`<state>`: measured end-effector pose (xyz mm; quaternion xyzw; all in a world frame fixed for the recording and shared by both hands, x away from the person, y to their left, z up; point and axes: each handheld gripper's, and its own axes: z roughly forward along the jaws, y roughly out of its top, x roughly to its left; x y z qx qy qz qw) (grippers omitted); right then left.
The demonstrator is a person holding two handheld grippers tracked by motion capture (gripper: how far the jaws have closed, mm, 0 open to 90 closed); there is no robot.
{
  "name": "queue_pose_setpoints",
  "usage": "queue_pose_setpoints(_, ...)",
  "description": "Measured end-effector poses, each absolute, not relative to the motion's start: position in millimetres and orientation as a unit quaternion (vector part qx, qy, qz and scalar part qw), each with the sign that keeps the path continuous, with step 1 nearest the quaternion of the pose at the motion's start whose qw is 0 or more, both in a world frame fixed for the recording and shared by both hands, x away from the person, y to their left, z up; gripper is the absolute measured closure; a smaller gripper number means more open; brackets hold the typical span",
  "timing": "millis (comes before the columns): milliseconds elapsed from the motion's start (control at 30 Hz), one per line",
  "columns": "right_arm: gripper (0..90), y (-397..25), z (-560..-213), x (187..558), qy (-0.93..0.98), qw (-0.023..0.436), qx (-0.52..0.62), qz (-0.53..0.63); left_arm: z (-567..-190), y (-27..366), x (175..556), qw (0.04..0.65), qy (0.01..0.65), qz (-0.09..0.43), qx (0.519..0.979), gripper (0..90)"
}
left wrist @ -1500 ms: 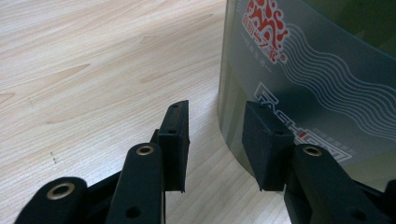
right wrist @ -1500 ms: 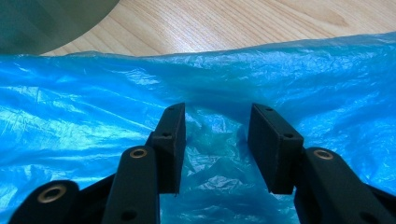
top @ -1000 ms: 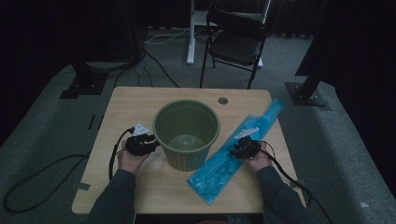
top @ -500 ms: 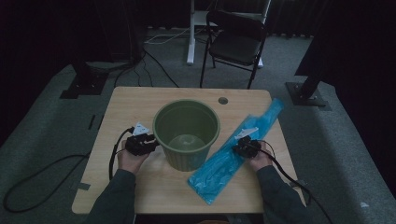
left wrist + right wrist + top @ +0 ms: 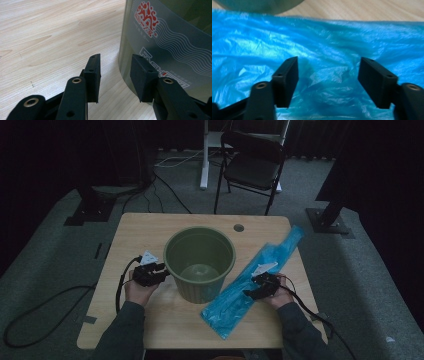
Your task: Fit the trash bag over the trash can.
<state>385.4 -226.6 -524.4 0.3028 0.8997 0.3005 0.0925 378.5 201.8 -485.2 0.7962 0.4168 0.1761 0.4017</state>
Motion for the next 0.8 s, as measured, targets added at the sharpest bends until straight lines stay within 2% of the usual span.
queue_pose_setpoints(100, 25.3, -225, -531, 385, 0.904, 0.094, 0.303, 0.287, -485, 201, 379, 0.401, 0.415, 0.176, 0.798, 60.3)
queue_pose_setpoints(233, 28.0, -226, -530, 388, 0.902, 0.097, 0.307, 0.286, -486, 200, 379, 0.399, 0.413, 0.176, 0.799, 60.3)
queue_pose_setpoints(267, 31.0, -226, -530, 389, 0.9, 0.098, 0.312, 0.287, -486, 199, 379, 0.398, 0.413, 0.176, 0.8, 60.3)
queue_pose_setpoints(333, 43.4, -228, -529, 393, 0.895, 0.105, 0.322, 0.291, -486, 198, 379, 0.396, 0.412, 0.177, 0.801, 60.4)
queue_pose_setpoints(467, 62.3, -227, -528, 399, 0.89, 0.11, 0.328, 0.298, -487, 198, 379, 0.396, 0.413, 0.177, 0.8, 60.3)
queue_pose_setpoints(567, 72.9, -225, -528, 402, 0.889, 0.111, 0.331, 0.297, -487, 198, 379, 0.397, 0.413, 0.177, 0.8, 60.3)
queue_pose_setpoints(667, 77.5, -223, -527, 402, 0.89, 0.112, 0.329, 0.296, -487, 198, 379, 0.396, 0.413, 0.178, 0.801, 60.3)
queue_pose_setpoints(700, 84.2, -220, -527, 401, 0.892, 0.116, 0.327, 0.291, -487, 198, 379, 0.396, 0.413, 0.178, 0.801, 60.3)
queue_pose_setpoints(800, 87.1, -220, -527, 402, 0.89, 0.115, 0.331, 0.292, -486, 198, 379, 0.398, 0.413, 0.178, 0.8, 60.3)
